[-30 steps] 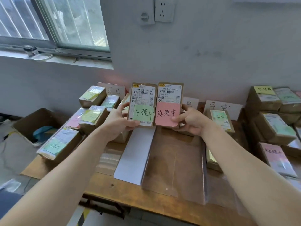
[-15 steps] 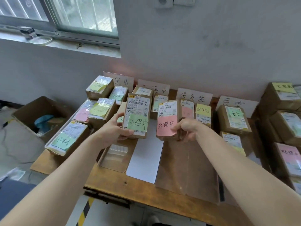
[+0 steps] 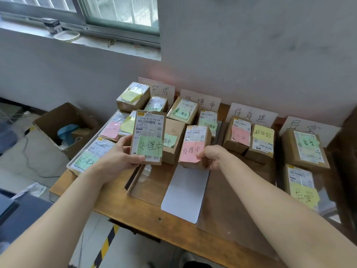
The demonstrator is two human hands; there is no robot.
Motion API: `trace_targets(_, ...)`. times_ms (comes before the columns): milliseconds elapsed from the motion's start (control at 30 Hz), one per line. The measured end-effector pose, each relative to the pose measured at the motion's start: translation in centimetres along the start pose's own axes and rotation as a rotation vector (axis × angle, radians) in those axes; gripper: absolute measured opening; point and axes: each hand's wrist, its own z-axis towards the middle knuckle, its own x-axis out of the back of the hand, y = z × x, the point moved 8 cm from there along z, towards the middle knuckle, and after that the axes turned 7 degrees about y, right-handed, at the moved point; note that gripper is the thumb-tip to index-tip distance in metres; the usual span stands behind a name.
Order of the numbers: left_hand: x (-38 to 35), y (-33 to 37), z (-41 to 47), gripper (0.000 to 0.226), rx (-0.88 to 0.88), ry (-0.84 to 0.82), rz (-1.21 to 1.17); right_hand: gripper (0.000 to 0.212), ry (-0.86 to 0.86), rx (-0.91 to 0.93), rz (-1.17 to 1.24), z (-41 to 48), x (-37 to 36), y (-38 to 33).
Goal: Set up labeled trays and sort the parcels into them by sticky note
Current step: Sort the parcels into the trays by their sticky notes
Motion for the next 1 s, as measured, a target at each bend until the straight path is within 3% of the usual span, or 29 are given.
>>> trace_targets(133,2.1,-0.2,0.3,0.072,0.017,-0.01,-0.019,0.024,0.066,-0.057,0.051,1.4,-1.3,1.2)
trace_targets(300,3.5,-0.8,1.1,0.073,0.037,-0.066,0.019,0.026,0.246,0.001,0.135,5.0,-0.8,2.4)
trace_targets(433,3.4,-1.0,1.5,0.074,0.046,-0.097,0.035,0.03,0.395,0.073,0.103,2.4,0.9,1.2)
trace_targets(600,2.7,-0.6,1.4,0.081,0.017,-0.166,0.089,0.033,0.544,0.371,-0.115,-2.7,2.1,-3.6)
trace_targets(767,1.7,0.2,0.3,0.081,-0.023,-0.239,0.122,0.031,0.556,0.764,-0.319,-10.0,-0.3,-9.3)
trace_targets(1000,1.1,-4.1,-0.9,0.075,0.075,-0.385,0.315,0.027,0.551,0.927,-0.39,-15.1,-3.4,-9.9)
